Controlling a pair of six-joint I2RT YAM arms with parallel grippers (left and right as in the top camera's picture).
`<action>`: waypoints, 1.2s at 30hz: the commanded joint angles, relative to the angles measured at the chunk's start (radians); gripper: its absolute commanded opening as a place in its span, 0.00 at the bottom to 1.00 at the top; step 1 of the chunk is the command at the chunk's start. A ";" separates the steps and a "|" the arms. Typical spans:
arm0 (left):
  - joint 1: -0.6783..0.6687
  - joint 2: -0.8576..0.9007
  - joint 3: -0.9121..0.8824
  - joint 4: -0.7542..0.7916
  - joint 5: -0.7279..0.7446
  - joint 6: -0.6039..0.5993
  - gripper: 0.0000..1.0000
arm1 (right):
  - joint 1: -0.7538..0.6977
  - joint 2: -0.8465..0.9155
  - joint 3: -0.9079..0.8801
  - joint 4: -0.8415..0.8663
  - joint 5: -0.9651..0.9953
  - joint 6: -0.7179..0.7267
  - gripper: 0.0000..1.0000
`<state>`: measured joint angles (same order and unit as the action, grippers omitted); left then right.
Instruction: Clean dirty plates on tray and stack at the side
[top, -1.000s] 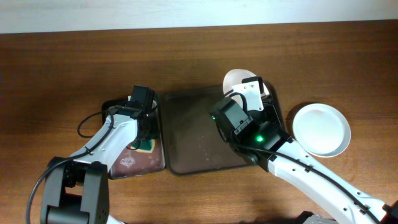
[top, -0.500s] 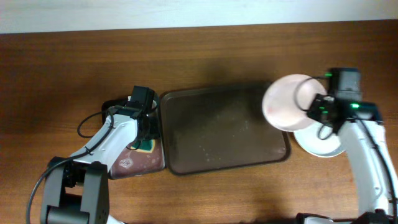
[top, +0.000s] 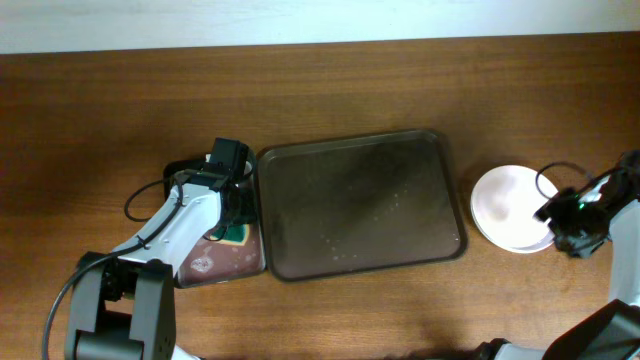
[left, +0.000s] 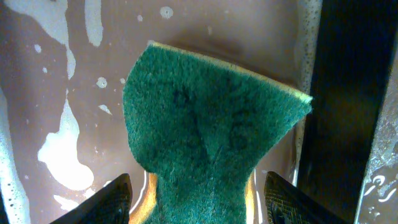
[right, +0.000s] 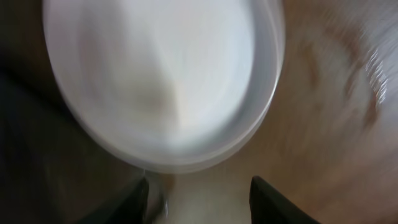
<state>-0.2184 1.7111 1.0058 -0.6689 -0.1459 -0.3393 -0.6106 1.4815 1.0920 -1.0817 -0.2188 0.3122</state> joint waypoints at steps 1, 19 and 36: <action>0.005 -0.004 -0.004 -0.001 0.000 0.004 0.66 | 0.055 0.003 -0.040 -0.075 -0.084 -0.100 0.51; 0.005 -0.004 -0.004 -0.004 0.000 0.004 0.66 | 0.467 0.005 -0.376 0.309 -0.027 -0.068 0.49; 0.005 -0.004 -0.004 -0.005 0.000 0.004 0.66 | 0.601 0.005 -0.436 0.337 -0.043 -0.034 0.25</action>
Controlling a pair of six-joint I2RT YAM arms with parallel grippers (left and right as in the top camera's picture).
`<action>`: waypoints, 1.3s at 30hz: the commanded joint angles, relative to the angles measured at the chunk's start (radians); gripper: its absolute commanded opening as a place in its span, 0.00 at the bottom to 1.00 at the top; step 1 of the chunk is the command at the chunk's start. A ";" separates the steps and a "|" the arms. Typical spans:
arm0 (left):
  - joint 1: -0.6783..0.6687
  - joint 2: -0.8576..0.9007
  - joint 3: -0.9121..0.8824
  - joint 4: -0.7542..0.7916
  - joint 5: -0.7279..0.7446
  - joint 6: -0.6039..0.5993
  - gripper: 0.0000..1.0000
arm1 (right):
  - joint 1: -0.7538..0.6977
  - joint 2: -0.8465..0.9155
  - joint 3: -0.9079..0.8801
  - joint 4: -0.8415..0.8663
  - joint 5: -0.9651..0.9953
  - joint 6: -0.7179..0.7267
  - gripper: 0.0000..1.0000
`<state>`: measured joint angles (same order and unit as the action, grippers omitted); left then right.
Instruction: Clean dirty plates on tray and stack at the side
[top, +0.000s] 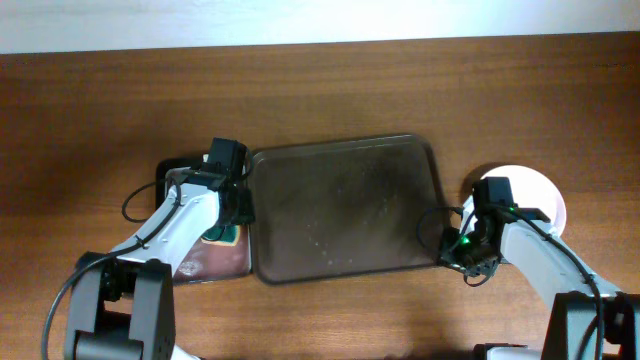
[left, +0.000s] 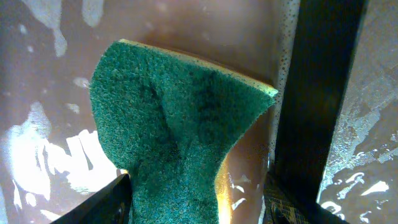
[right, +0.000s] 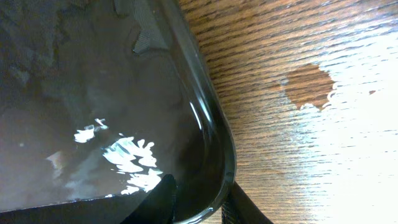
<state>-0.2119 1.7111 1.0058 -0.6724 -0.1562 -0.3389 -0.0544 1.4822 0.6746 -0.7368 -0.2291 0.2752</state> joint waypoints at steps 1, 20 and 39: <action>-0.001 -0.004 -0.004 -0.002 0.010 0.004 0.66 | 0.058 0.004 -0.018 -0.010 -0.032 0.004 0.25; -0.001 -0.165 0.099 -0.043 -0.050 0.004 0.72 | 0.068 -0.039 0.182 -0.175 -0.021 -0.005 0.48; 0.198 -0.641 -0.012 -0.393 0.126 0.005 1.00 | 0.068 -0.549 0.388 -0.341 0.164 -0.164 0.99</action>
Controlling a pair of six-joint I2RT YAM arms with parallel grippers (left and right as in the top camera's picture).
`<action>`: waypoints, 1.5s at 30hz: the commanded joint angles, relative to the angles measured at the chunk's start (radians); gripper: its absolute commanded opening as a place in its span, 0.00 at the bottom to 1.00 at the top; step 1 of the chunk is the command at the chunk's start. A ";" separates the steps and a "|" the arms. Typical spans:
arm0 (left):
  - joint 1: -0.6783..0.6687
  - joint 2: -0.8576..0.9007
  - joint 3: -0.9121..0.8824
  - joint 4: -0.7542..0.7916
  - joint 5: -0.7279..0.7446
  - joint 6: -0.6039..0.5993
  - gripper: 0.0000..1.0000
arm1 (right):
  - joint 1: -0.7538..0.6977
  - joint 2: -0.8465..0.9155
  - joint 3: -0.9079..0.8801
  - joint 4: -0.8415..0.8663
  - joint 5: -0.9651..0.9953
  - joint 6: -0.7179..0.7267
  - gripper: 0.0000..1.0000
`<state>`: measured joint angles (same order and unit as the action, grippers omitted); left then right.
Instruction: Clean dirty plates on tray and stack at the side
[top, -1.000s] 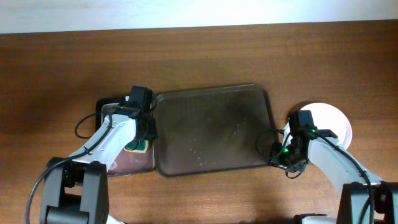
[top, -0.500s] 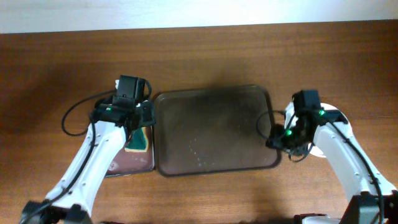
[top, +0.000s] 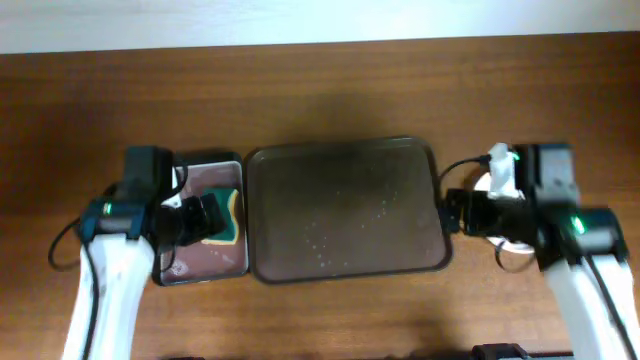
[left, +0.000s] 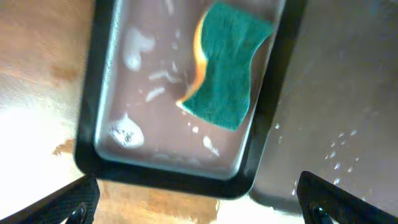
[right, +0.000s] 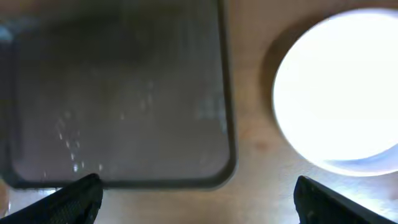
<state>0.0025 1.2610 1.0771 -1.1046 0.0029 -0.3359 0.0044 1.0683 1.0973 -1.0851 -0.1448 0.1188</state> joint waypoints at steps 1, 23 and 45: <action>-0.020 -0.280 -0.119 0.066 -0.034 0.014 1.00 | 0.009 -0.205 -0.050 0.007 0.095 -0.007 0.99; -0.022 -0.681 -0.238 0.124 -0.098 0.016 0.99 | 0.061 -0.557 -0.120 0.072 0.137 -0.041 0.99; -0.022 -0.681 -0.238 0.124 -0.098 0.016 0.99 | 0.080 -1.065 -1.092 1.062 0.132 -0.119 0.99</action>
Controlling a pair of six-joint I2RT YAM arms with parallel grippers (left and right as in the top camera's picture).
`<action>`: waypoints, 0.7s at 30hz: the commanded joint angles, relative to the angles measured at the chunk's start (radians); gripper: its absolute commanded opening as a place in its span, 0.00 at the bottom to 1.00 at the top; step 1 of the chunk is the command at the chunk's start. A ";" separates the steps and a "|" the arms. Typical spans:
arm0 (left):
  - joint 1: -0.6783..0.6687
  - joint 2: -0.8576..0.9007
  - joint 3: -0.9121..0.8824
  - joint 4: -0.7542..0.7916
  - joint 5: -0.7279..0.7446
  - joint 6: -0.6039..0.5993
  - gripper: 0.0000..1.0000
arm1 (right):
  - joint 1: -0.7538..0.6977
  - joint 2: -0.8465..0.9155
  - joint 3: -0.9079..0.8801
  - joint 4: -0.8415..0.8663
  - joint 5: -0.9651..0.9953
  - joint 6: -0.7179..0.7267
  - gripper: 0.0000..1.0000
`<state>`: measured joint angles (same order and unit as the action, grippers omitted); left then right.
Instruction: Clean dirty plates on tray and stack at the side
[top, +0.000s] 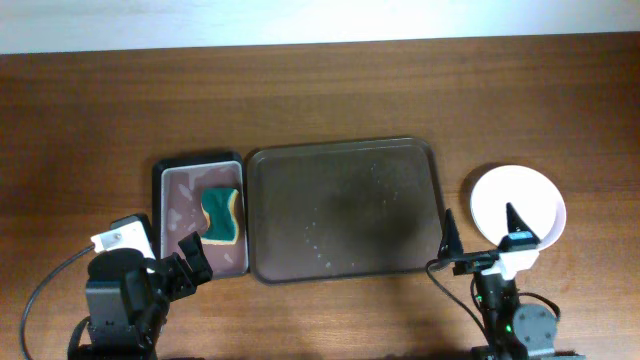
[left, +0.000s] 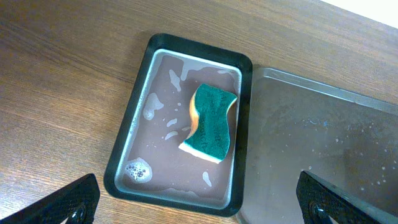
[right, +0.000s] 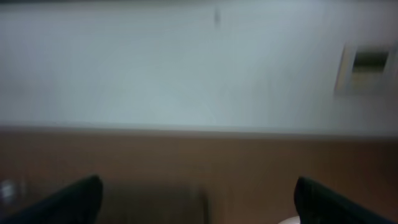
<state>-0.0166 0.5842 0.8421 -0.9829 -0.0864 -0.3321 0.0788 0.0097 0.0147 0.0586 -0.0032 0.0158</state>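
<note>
A dark, wet tray (top: 340, 210) lies in the middle of the table with no plates on it. The white plates (top: 517, 205) sit stacked on the wood to its right. A green sponge (top: 222, 215) (left: 211, 121) lies in a small black basin (top: 172, 200) (left: 134, 146) of soapy water left of the tray. My left gripper (top: 185, 262) (left: 199, 211) is open and empty near the front edge, short of the basin. My right gripper (top: 480, 228) is open and empty near the front edge, between tray and plates. The right wrist view is blurred, showing wall and table.
The tray (left: 323, 143) touches the basin's right rim. Bare wood stretches behind the tray and on both outer sides. Both arm bases stand at the front edge.
Both arms have drawn back from over the table to the front edge. The left wrist camera now sees the basin from farther off, and the right one faces the wall. Tray, sponge and plates have not moved.
At first my left fingers stood either side of the sponge in the basin and my right gripper was at the plate stack. Then the right gripper was at the tray's right rim, and the tray lay straighter and farther left. Afterwards both grippers were open above, now drawn back.
</note>
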 joint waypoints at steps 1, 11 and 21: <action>-0.003 -0.004 -0.003 0.002 -0.008 0.012 1.00 | 0.006 -0.006 -0.009 -0.133 -0.034 -0.016 0.99; -0.003 -0.004 -0.003 0.002 -0.008 0.012 1.00 | 0.006 -0.006 -0.009 -0.134 -0.037 -0.016 0.99; -0.003 -0.026 -0.006 -0.007 -0.009 0.013 1.00 | 0.006 -0.006 -0.009 -0.134 -0.038 -0.016 0.99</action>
<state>-0.0166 0.5838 0.8421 -0.9829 -0.0864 -0.3321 0.0788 0.0101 0.0105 -0.0715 -0.0269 0.0002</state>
